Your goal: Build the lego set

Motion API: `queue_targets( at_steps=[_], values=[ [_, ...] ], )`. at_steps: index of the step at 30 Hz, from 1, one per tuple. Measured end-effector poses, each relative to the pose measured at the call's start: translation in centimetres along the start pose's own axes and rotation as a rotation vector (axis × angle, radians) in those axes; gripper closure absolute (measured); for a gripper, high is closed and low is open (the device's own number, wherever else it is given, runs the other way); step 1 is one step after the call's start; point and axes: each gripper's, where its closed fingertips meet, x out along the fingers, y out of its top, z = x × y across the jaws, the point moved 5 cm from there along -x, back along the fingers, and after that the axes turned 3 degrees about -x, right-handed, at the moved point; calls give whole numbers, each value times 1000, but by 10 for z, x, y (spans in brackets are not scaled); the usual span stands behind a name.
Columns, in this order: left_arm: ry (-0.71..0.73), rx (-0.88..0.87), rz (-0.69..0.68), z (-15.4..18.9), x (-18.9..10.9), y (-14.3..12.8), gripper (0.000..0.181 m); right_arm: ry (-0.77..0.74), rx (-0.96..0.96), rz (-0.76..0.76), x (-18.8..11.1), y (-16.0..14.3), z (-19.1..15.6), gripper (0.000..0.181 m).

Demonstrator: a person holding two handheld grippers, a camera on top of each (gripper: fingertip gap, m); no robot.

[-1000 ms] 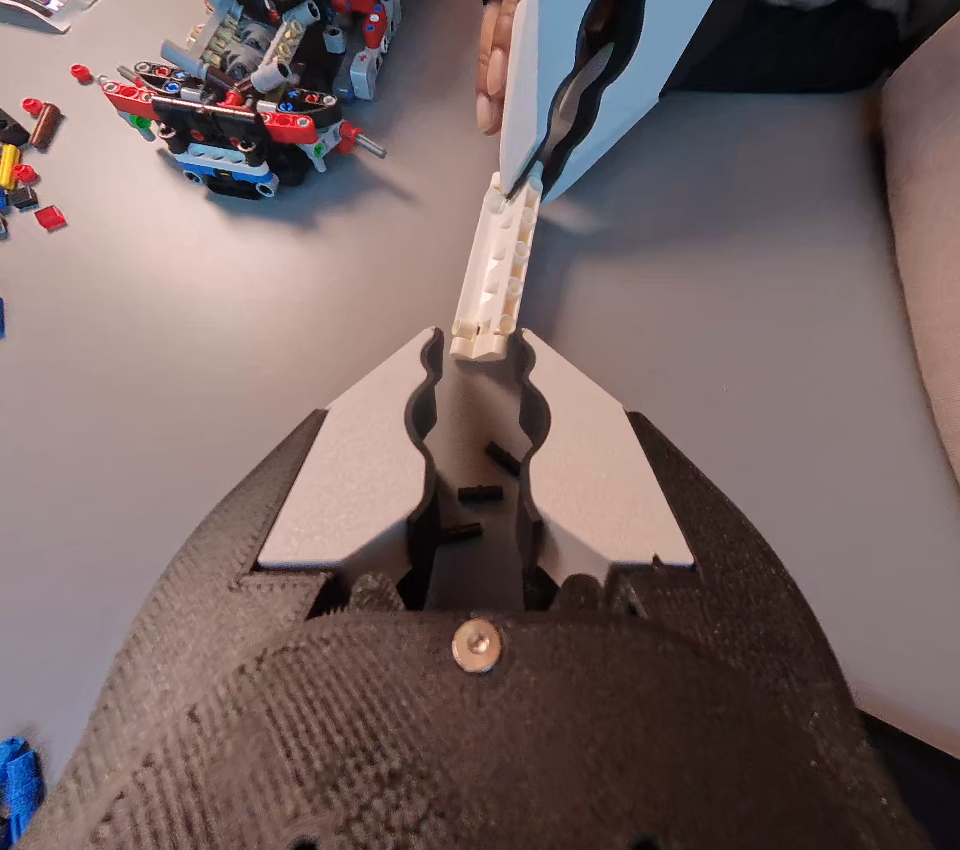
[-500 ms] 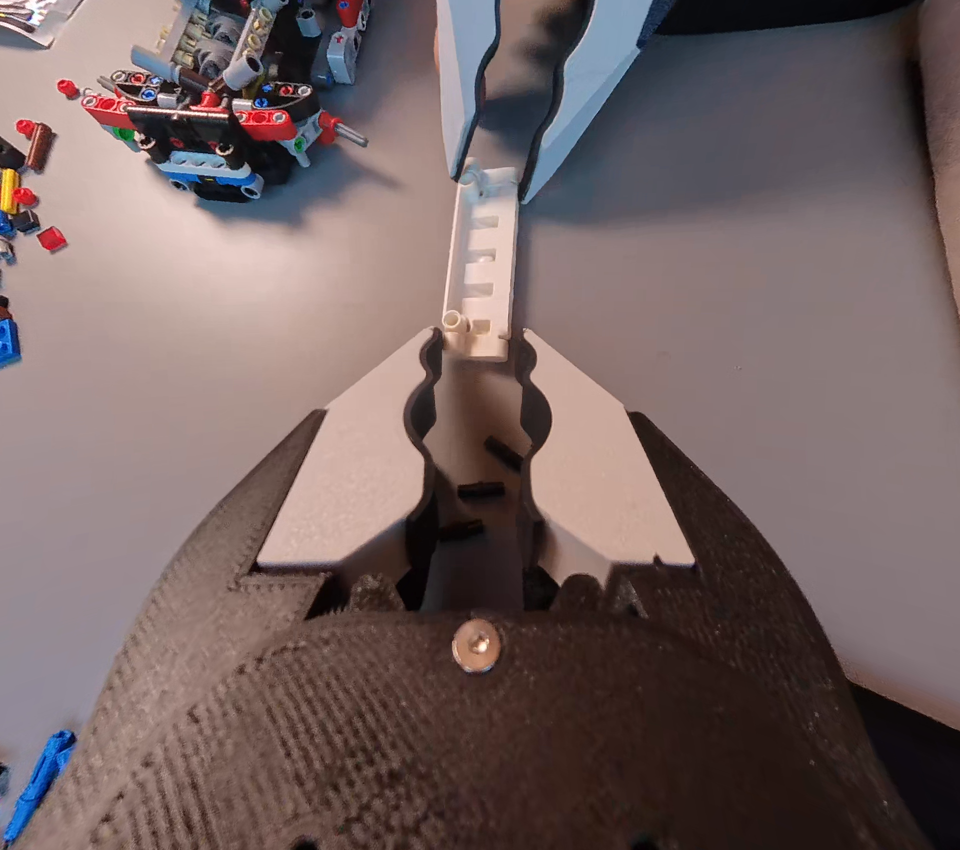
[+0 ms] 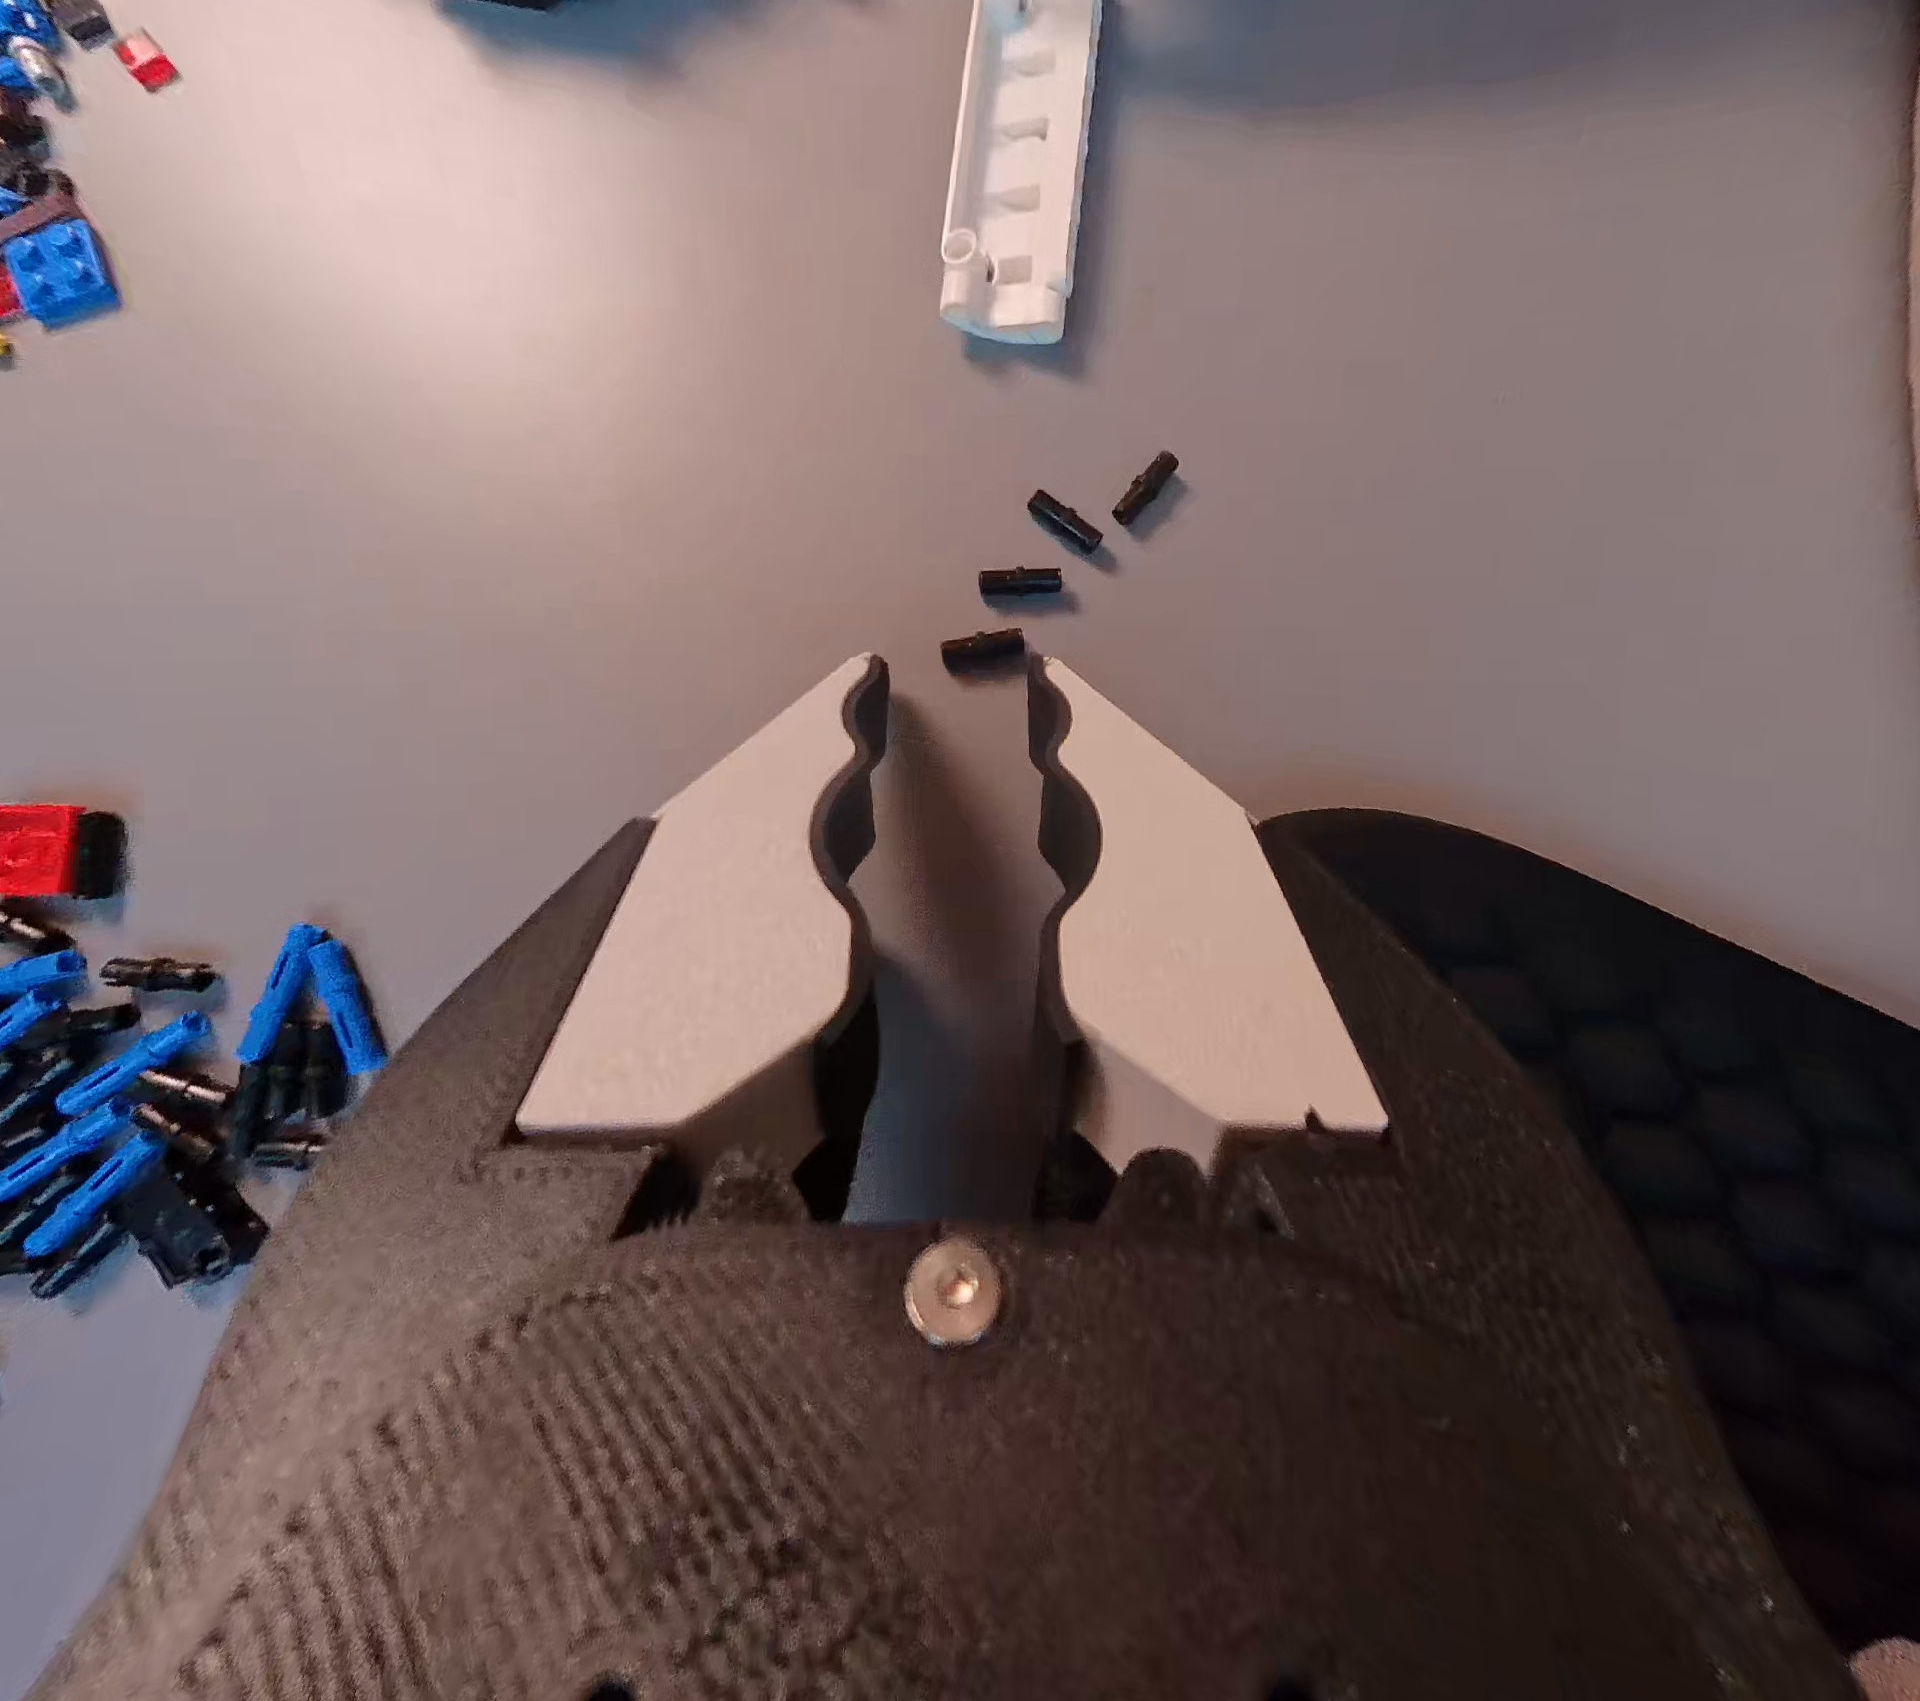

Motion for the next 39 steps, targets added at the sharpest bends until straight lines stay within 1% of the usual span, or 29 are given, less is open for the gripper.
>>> queue_targets(
  at_steps=[2,4,7,11,13,15,17,19,21,24,26,29,33,35,37,38,39],
  values=[
    [-22,8,4,4,4,3,157,0,1,3,0,0,0,150],
    [-15,24,-5,6,5,4,159,-4,2,9,0,1,0,151],
    [-23,35,-9,9,6,4,166,1,11,20,0,2,0,152],
    [-36,19,-4,8,5,2,167,-1,14,42,0,5,-1,153],
    [-59,2,24,7,3,3,167,-6,14,68,0,10,-2,154],
    [-94,-26,130,6,-3,13,167,-15,0,114,-1,18,-4,154],
    [-121,-73,300,3,-14,31,168,-43,-55,187,-2,33,-8,154],
    [-214,-154,493,5,-26,54,168,-96,-144,257,-3,52,-11,155],
    [-271,-244,596,3,-30,71,168,-185,-237,298,-2,71,-10,159],
    [-377,-409,698,0,-32,92,168,-330,-347,310,-4,91,1,159],
    [-454,-478,741,1,-31,99,168,-382,-370,311,-5,99,6,160],
    [-510,-511,757,5,-28,102,168,-388,-374,320,-2,105,7,164],
    [-538,-529,764,9,-26,103,169,-396,-385,335,-1,107,4,178],
    [-550,-536,765,10,-26,102,168,-388,-377,344,-1,107,4,178],
    [-560,-523,780,12,-27,102,168,-355,-318,391,-3,106,4,178],
    [-571,-514,801,12,-29,103,164,-324,-253,433,-5,106,5,178],
    [-585,-511,825,13,-32,103,155,-283,-165,481,-8,106,8,178]
  ],
)
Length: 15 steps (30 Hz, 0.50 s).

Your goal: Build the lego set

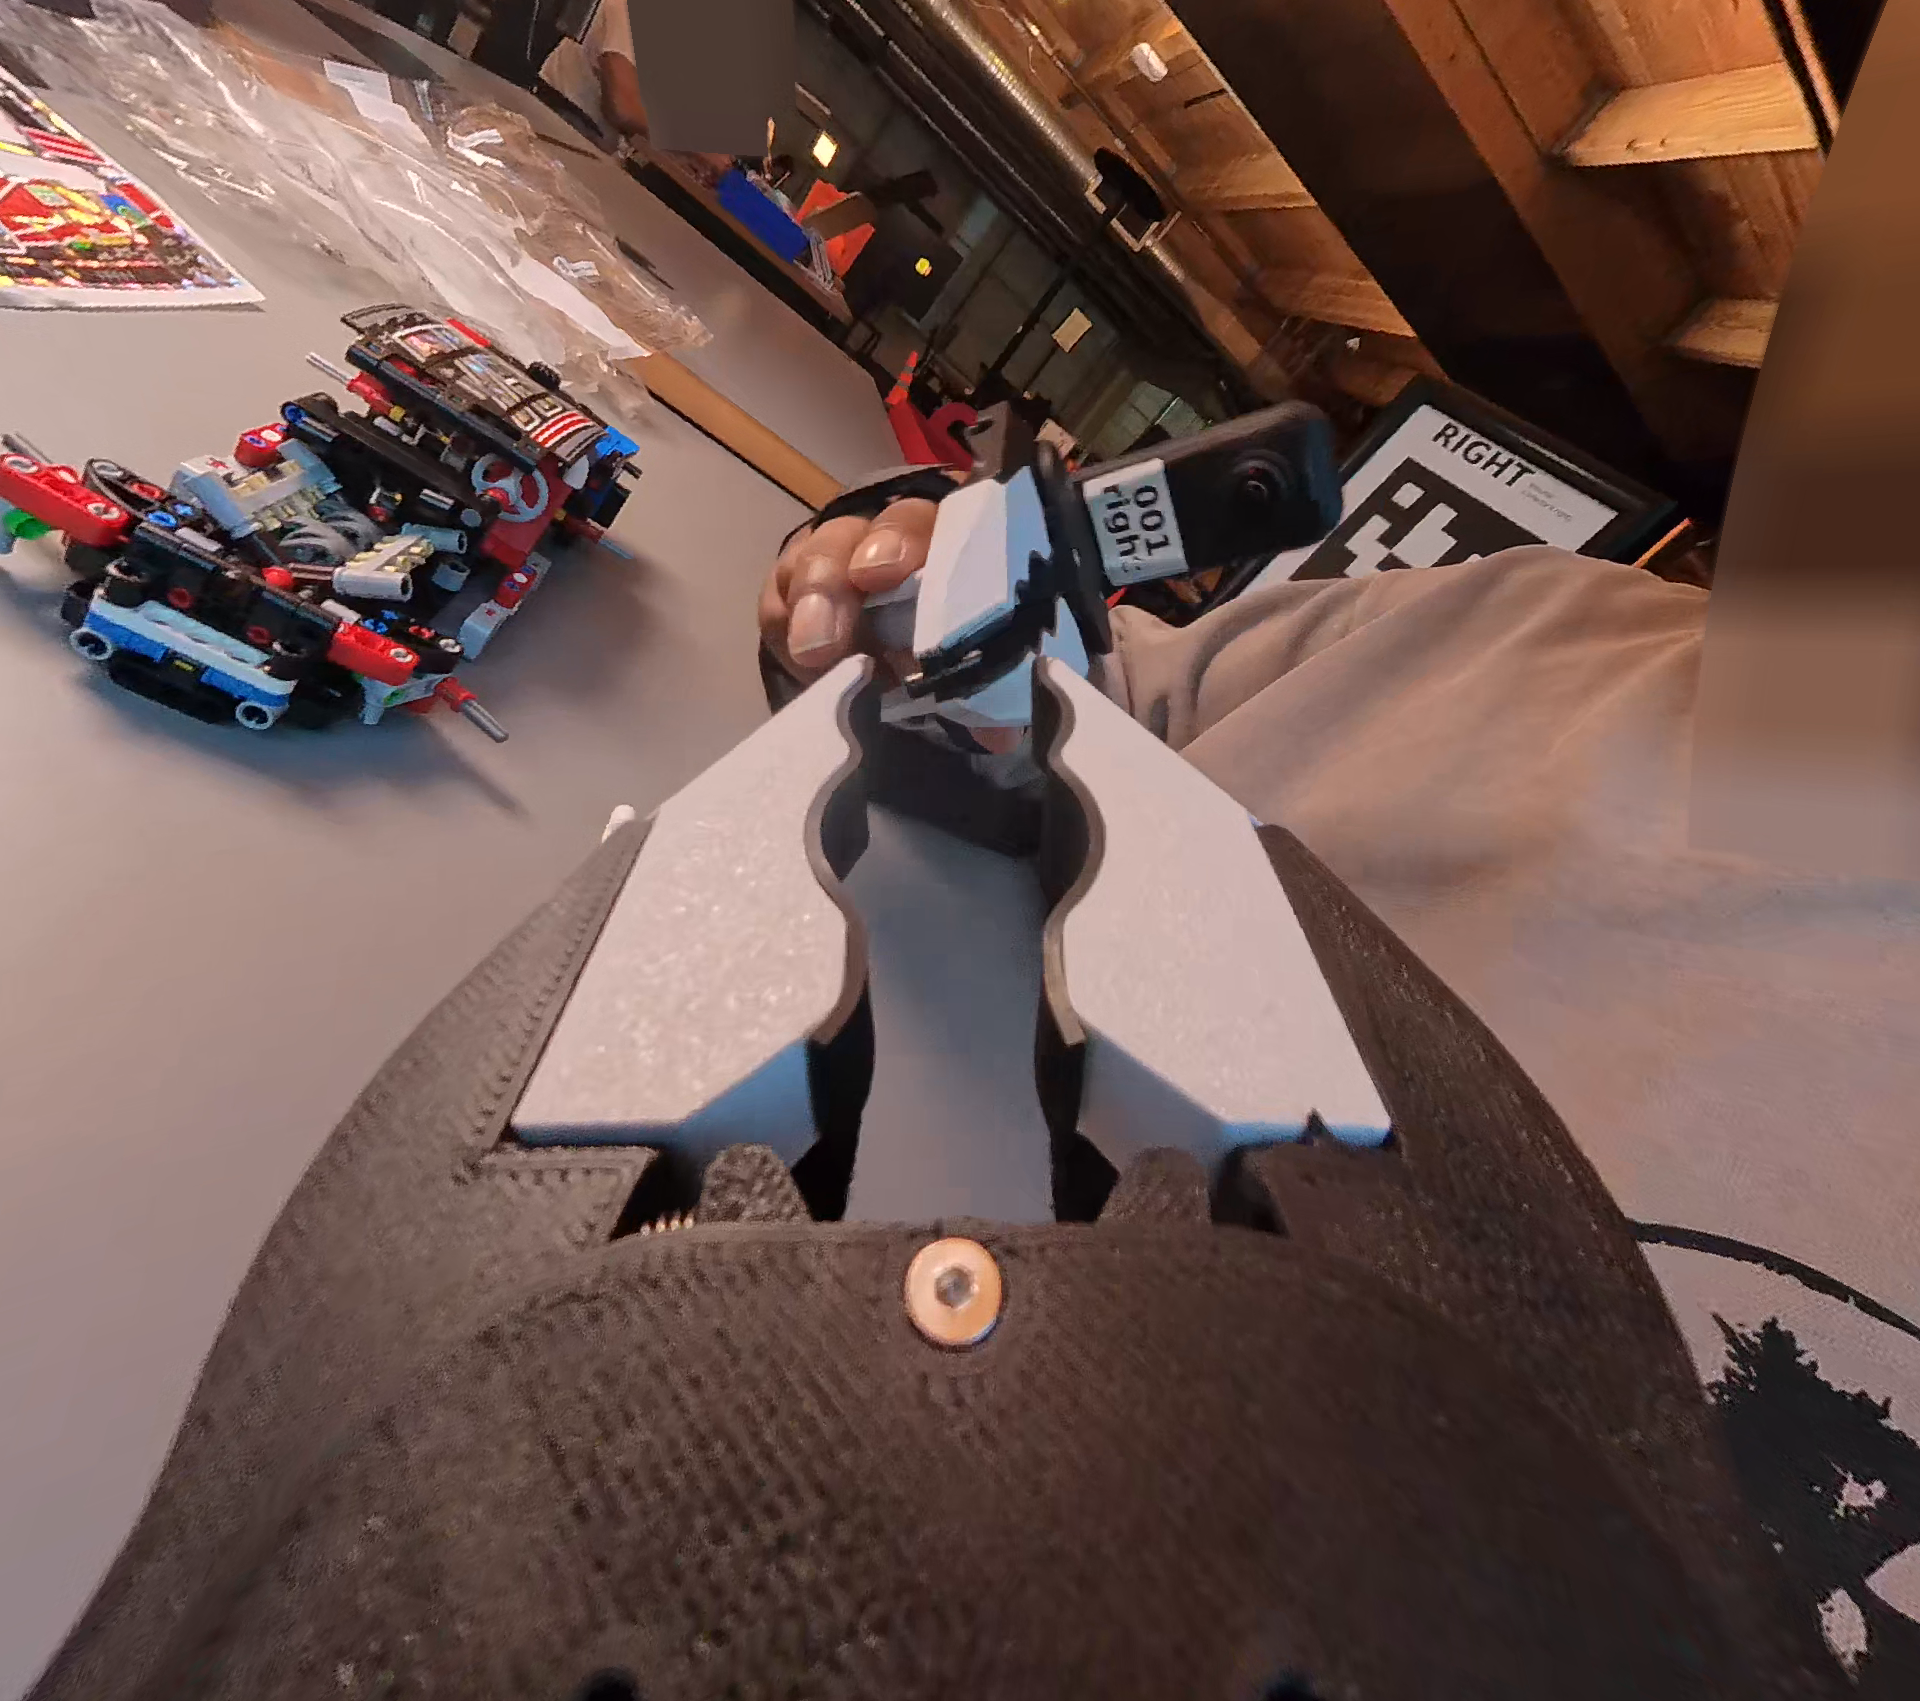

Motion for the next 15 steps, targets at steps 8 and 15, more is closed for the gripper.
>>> queue_targets(
  at_steps=[8,15],
  values=[
    [41,255,78,20,3,8,166,172,837,352,-5,14,15,178],
    [41,269,71,24,5,6,177,223,997,409,1,8,13,178]
  ],
)
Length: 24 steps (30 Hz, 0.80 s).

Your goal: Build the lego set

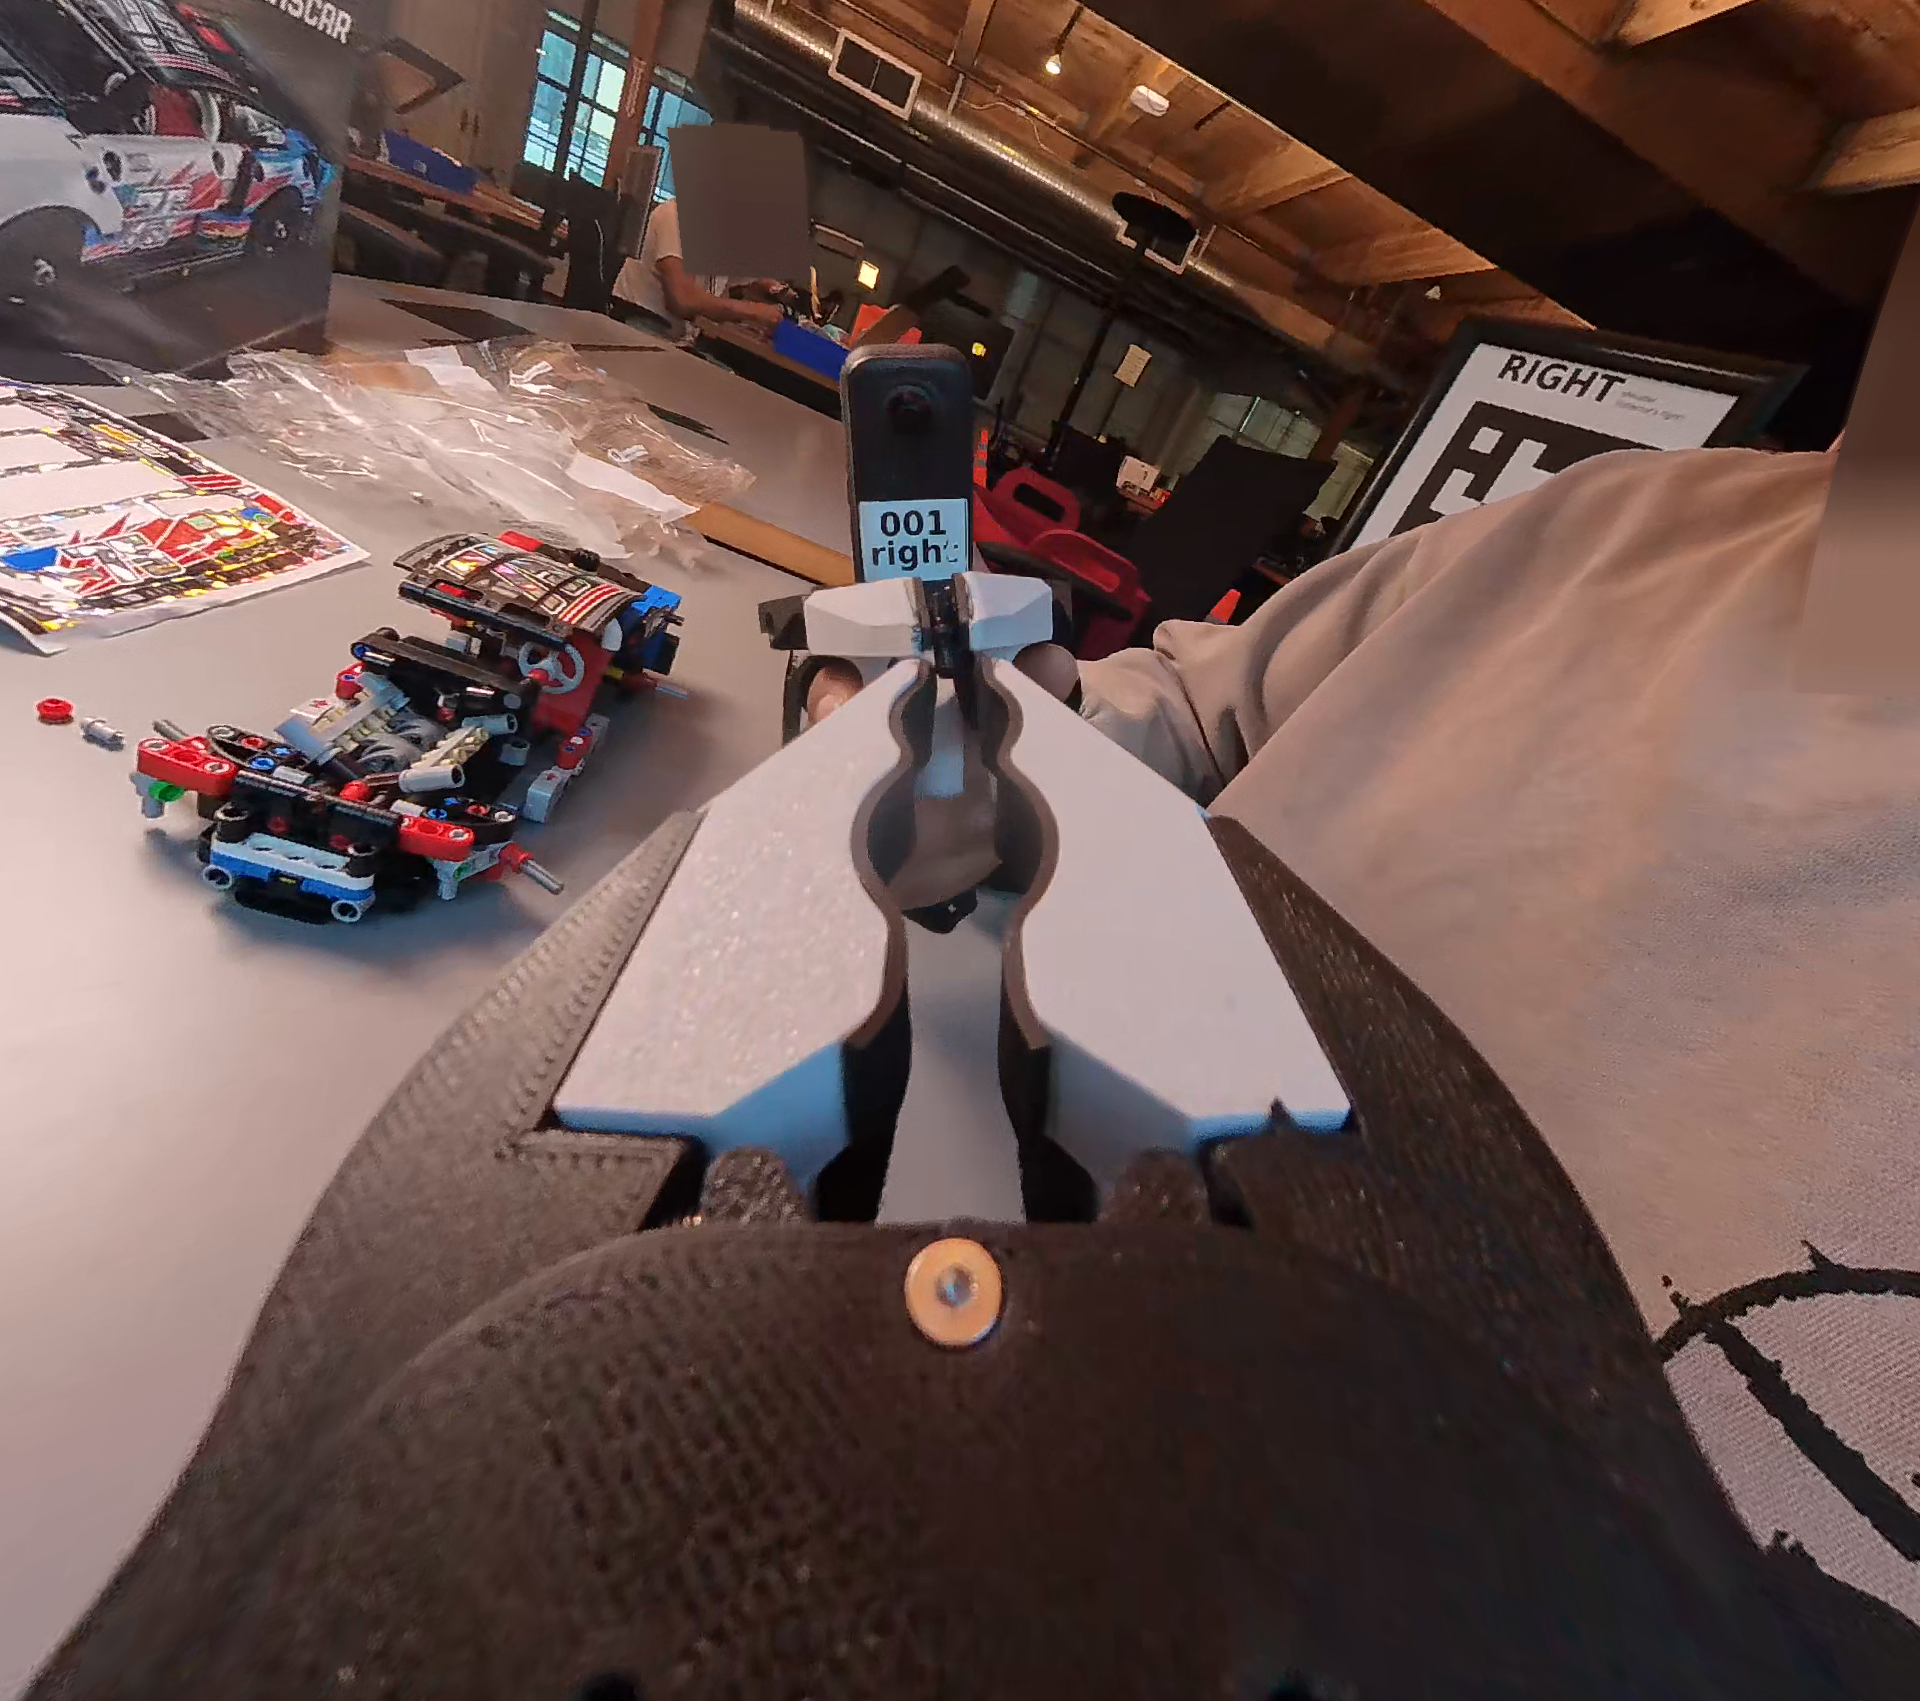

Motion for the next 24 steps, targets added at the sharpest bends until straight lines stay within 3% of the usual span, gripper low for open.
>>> queue_targets(
  at_steps=[6,16,24],
  values=[
    [22,6,-20,-3,-1,-3,180,-19,-79,-33,0,-4,1,179],
    [95,112,-176,-8,-9,-17,180,-34,-359,-266,-10,-8,3,175],
    [121,169,-282,-10,-3,-30,180,7,-376,-388,-15,-22,4,174]
  ],
)
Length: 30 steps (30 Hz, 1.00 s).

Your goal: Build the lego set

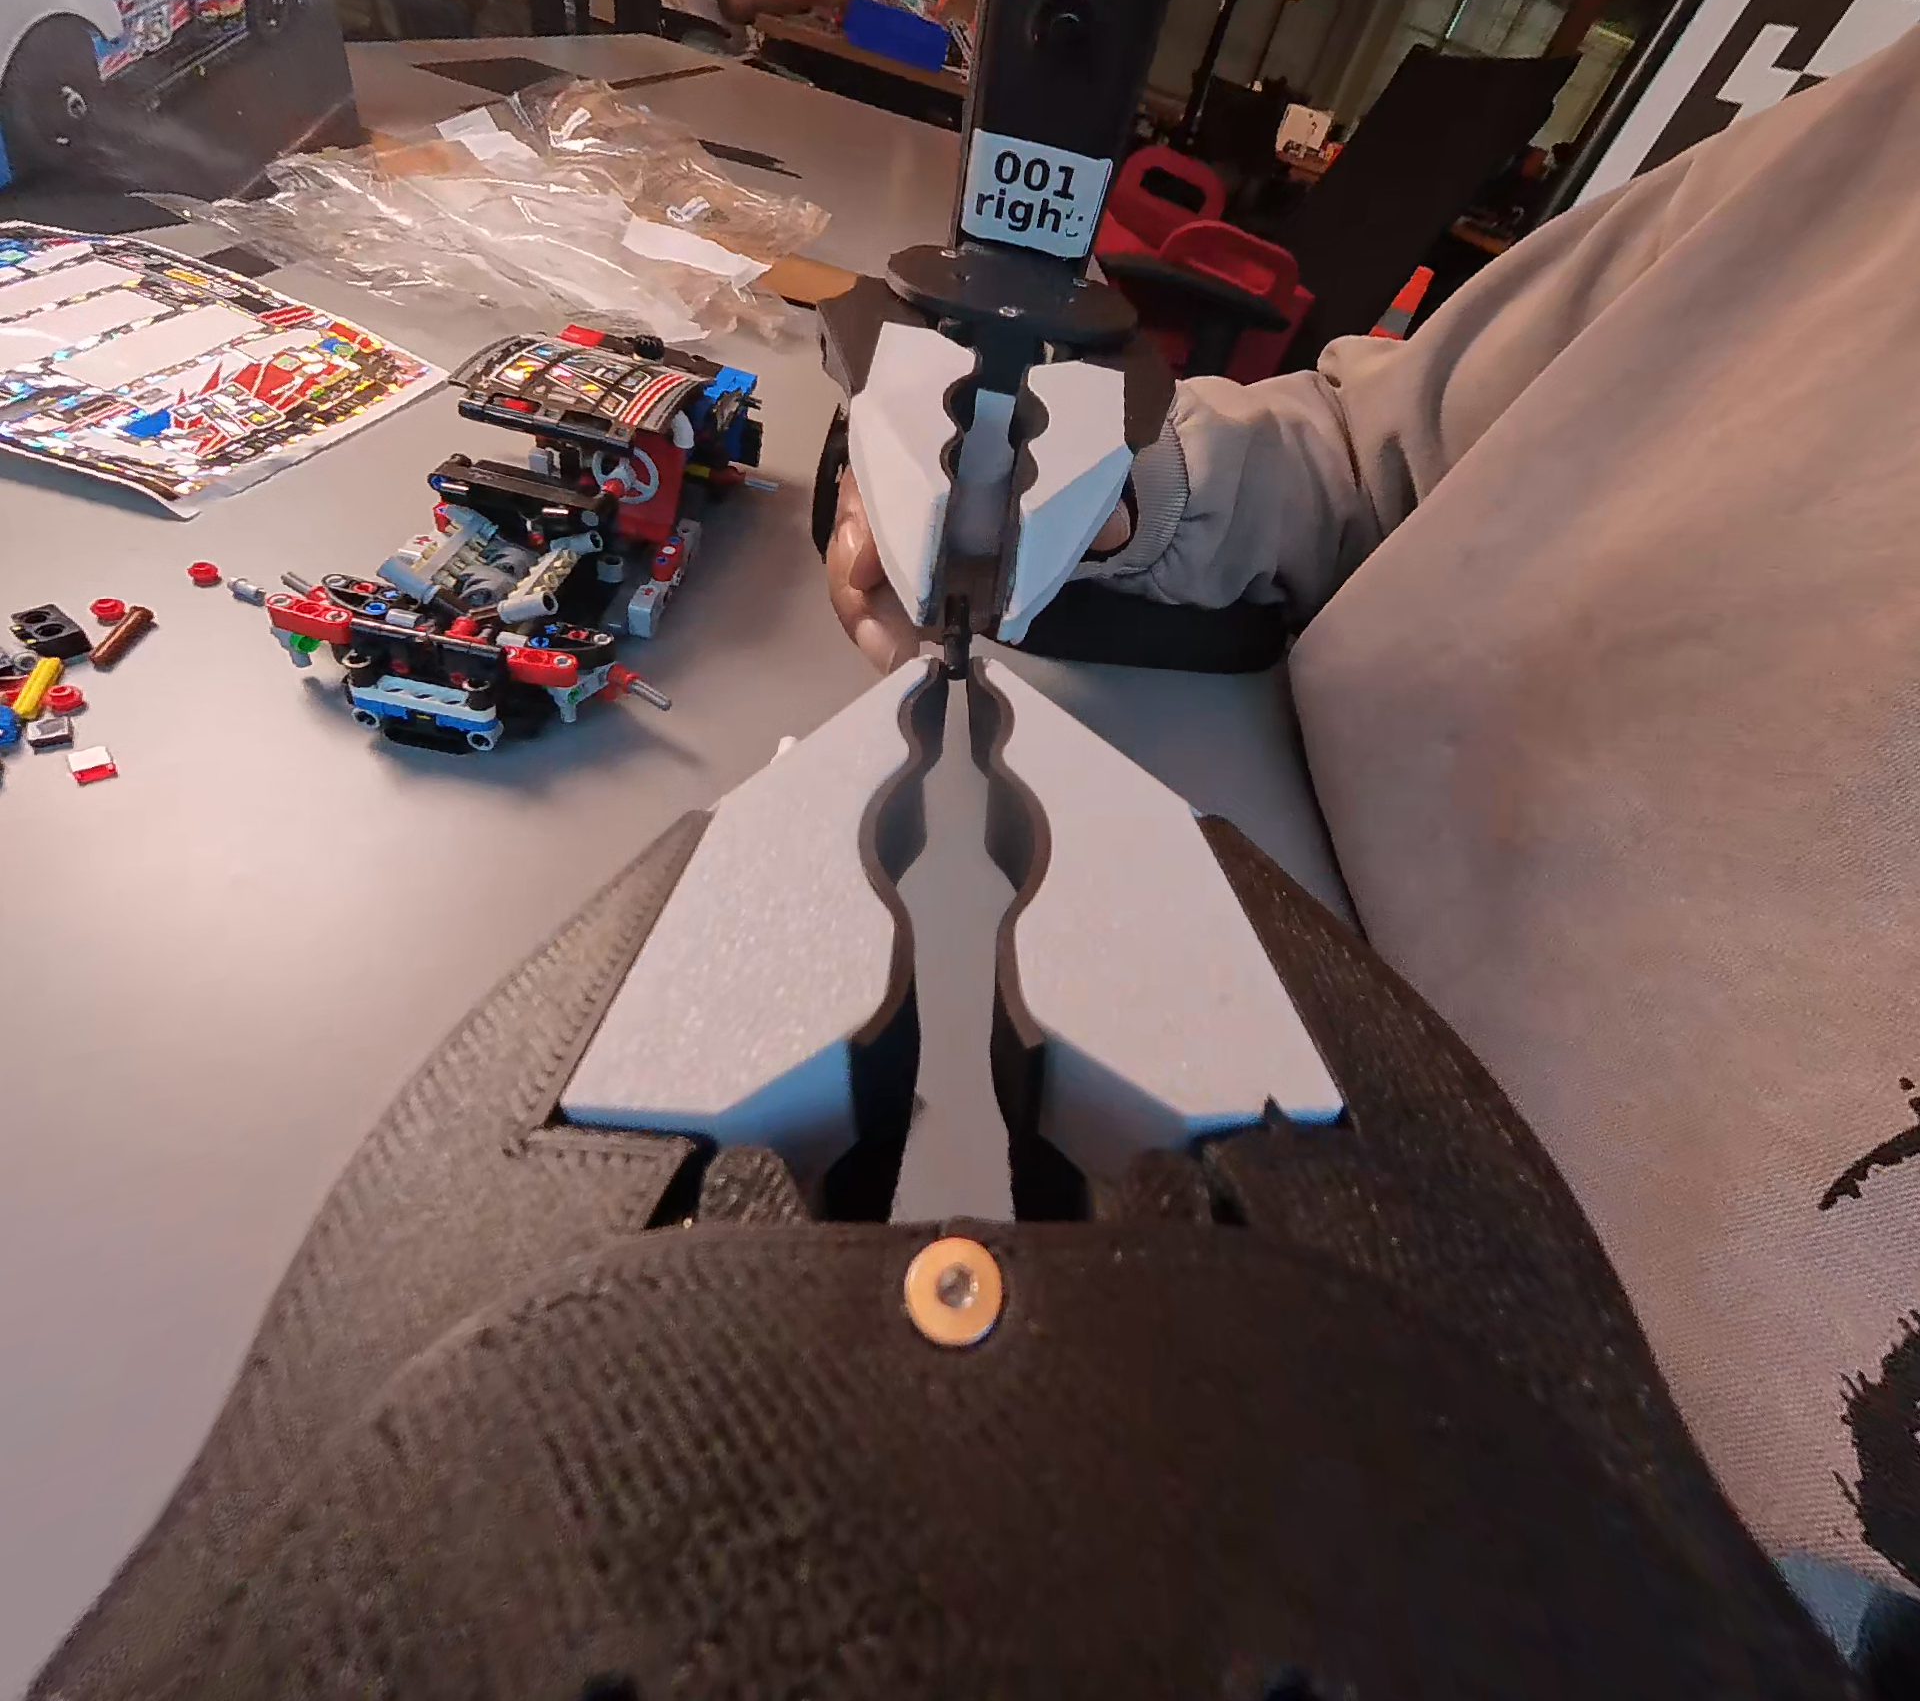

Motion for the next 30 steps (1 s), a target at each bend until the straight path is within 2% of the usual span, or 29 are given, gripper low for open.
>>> queue_targets(
  at_steps=[7,30],
  values=[
    [-1,1,-24,0,2,-4,180,11,11,-23,2,-5,0,178],
    [-10,-10,-39,-1,3,-9,180,11,3,-70,1,-10,0,176]
  ],
)
